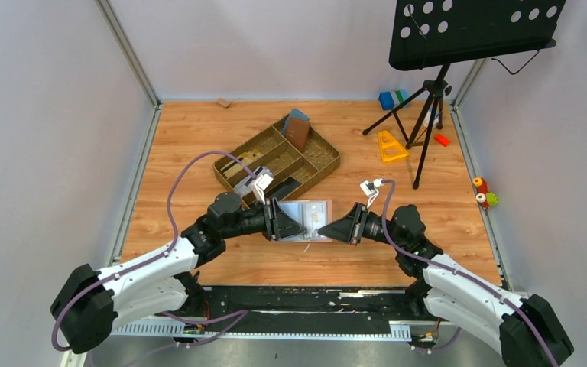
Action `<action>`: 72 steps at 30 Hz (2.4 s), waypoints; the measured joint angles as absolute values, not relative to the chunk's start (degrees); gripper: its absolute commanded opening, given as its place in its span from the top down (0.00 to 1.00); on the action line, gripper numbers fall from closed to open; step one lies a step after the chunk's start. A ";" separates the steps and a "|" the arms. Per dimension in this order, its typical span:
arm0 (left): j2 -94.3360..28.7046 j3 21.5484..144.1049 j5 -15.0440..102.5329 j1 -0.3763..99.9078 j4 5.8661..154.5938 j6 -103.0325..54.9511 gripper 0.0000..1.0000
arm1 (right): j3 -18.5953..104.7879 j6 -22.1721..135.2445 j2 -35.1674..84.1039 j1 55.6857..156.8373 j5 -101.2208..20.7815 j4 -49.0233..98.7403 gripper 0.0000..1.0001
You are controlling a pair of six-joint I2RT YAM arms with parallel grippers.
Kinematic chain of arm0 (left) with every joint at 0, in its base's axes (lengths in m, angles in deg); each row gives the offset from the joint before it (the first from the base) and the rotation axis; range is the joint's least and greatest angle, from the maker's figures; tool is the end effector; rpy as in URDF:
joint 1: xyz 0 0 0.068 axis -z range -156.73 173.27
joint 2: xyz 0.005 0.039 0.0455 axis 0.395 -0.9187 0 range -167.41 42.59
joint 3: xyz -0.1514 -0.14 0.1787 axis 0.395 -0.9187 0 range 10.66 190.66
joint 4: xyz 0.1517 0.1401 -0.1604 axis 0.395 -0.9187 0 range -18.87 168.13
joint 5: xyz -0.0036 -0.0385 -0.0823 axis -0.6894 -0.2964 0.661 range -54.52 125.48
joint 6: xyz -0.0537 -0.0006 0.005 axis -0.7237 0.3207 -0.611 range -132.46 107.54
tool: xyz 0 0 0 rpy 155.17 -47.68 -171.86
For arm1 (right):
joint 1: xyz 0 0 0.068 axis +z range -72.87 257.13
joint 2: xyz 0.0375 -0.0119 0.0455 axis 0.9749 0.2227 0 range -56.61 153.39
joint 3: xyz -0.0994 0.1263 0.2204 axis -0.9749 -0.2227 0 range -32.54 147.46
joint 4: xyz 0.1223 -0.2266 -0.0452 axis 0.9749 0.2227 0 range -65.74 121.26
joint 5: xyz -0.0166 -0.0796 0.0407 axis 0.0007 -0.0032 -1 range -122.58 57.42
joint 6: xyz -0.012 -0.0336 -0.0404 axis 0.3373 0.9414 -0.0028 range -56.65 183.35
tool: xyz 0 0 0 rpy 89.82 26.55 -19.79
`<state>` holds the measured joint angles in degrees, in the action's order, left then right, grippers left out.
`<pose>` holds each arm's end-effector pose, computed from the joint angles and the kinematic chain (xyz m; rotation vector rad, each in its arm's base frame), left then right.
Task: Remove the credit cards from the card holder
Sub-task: Remove the credit card from the card holder.
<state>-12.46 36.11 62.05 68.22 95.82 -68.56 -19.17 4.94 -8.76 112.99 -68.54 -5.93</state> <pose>0.1408 -0.1633 0.2393 0.1922 2.0843 -1.5958 0.1347 0.1231 0.2122 -0.1871 1.9493 1.6891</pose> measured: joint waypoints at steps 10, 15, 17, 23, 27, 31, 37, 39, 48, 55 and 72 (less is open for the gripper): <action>-18.88 34.21 65.66 67.30 105.20 -71.79 0.72 | -19.35 4.02 -6.61 112.66 -68.54 -7.48 1.00; -20.06 30.36 66.03 66.71 113.94 -75.86 0.97 | -19.46 3.60 -6.29 112.55 -69.00 -8.42 0.99; -20.06 28.44 65.66 66.58 117.48 -77.65 1.00 | -19.46 3.74 -6.55 112.55 -69.37 -8.49 0.94; -18.16 26.60 65.04 66.86 121.52 -79.68 1.00 | -18.08 6.05 -8.49 112.66 -68.98 -3.88 0.76; -16.17 27.24 65.29 67.95 120.54 -79.03 1.00 | -16.44 7.91 -9.37 113.47 -68.61 -1.10 0.86; -14.14 28.72 65.11 68.19 115.08 -76.56 1.00 | -16.40 8.83 -9.67 113.49 -68.11 0.91 1.00; -12.92 30.75 63.58 68.19 106.25 -72.67 0.89 | -16.29 9.05 -9.33 113.49 -67.76 1.70 1.00; -12.00 31.26 62.55 68.19 103.01 -71.05 0.76 | -16.20 9.48 -9.26 113.49 -67.08 2.81 1.00; -0.65 31.96 54.51 68.19 87.27 -63.31 0.15 | -15.89 10.71 -17.00 113.32 -57.88 10.74 1.00; 3.46 31.69 50.55 68.19 82.20 -62.04 0.00 | -20.96 4.89 -26.59 113.19 -48.76 5.41 1.00; -9.57 25.14 48.26 74.29 111.32 -71.64 0.00 | -23.19 -2.95 -18.83 113.03 -50.29 -6.46 1.00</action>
